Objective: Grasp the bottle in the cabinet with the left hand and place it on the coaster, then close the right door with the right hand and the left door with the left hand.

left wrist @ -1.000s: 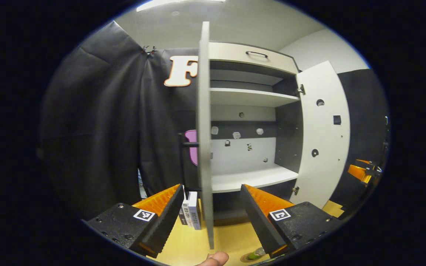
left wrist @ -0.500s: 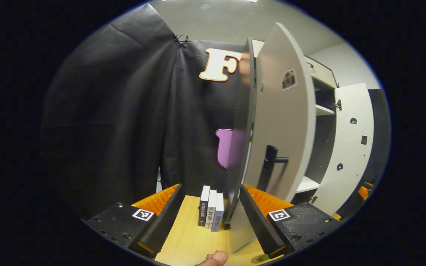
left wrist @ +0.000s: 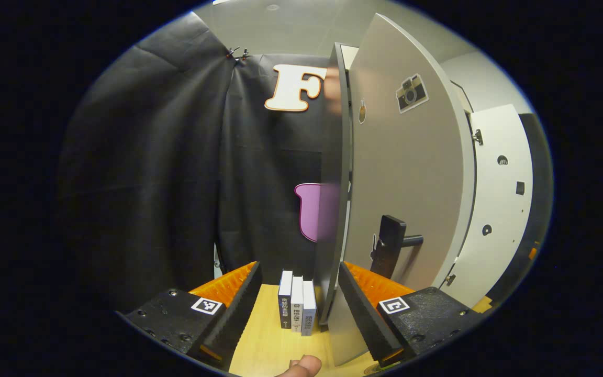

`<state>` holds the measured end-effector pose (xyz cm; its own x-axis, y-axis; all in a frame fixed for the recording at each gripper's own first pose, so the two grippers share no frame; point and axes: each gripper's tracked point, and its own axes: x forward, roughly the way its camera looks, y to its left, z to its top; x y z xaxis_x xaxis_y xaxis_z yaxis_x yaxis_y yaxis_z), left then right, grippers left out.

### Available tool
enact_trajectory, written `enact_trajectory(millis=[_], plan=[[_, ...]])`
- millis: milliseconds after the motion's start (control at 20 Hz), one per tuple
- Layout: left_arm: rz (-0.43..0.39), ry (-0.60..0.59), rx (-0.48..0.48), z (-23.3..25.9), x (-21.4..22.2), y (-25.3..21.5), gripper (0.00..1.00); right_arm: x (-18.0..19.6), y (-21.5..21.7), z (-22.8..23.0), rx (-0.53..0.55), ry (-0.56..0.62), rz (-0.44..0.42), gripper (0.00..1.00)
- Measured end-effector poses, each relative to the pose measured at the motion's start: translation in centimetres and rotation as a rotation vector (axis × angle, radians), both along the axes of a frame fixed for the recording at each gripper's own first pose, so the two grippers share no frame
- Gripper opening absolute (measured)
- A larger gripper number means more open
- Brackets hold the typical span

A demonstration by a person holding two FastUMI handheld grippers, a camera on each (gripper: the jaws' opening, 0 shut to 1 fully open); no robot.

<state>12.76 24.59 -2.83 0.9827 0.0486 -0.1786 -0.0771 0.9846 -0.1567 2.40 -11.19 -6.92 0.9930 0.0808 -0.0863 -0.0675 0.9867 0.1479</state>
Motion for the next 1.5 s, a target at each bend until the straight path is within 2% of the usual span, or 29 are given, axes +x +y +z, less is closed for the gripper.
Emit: enact_trajectory(millis=[50,100,150,300,350,400,550,700,900,1050,1150,1200,1450,1500], plan=[[-0.003,-0.005,-0.013,0.3,0.3,-0.2,0.94,-0.5,0.3,0.2,0.005,0.004,0.019,0.98],[-0.013,-0.008,-0.023,0.5,0.4,-0.7,0.94,-0.7,0.5,0.5,0.003,0.006,0.033,0.94],[-0.017,-0.017,-0.033,0.6,0.4,-1.1,0.92,-0.9,0.4,0.6,-0.012,0.013,0.037,0.98],[-0.022,-0.034,-0.059,0.9,0.4,-2.6,0.94,-0.5,-0.9,1.0,-0.064,0.025,-0.003,0.98],[-0.027,-0.041,-0.060,1.0,0.5,-3.3,0.92,-0.2,-1.5,1.6,-0.068,0.015,-0.020,0.98],[-0.034,-0.045,-0.061,1.1,0.6,-3.9,0.94,-0.1,-2.0,2.2,-0.066,0.001,-0.035,0.98],[-0.043,-0.051,-0.063,1.2,0.9,-5.4,0.92,0.4,-4.3,4.4,-0.056,-0.034,-0.088,0.98],[-0.031,-0.046,-0.059,1.4,0.8,-6.3,0.94,0.7,-7.3,6.3,-0.077,-0.062,-0.132,0.98],[-0.045,-0.045,-0.052,1.6,1.3,-7.7,0.92,1.2,-9.7,8.0,-0.110,-0.090,-0.162,0.98],[-0.049,-0.044,-0.028,1.9,1.8,-8.9,0.94,1.6,-11.1,7.9,-0.124,-0.093,-0.183,0.98],[-0.048,-0.046,-0.016,2.2,2.1,-9.6,0.92,1.8,-11.5,8.0,-0.126,-0.094,-0.191,0.98],[-0.049,-0.044,-0.016,2.4,2.3,-10.0,0.94,1.9,-11.7,8.0,-0.126,-0.097,-0.193,0.98],[-0.099,-0.047,-0.060,3.0,3.6,-13.7,0.92,3.1,-14.1,8.6,-0.121,-0.105,-0.216,0.98],[-0.110,-0.053,-0.064,3.3,3.5,-14.3,0.94,3.4,-14.9,8.8,-0.125,-0.104,-0.225,0.98]])
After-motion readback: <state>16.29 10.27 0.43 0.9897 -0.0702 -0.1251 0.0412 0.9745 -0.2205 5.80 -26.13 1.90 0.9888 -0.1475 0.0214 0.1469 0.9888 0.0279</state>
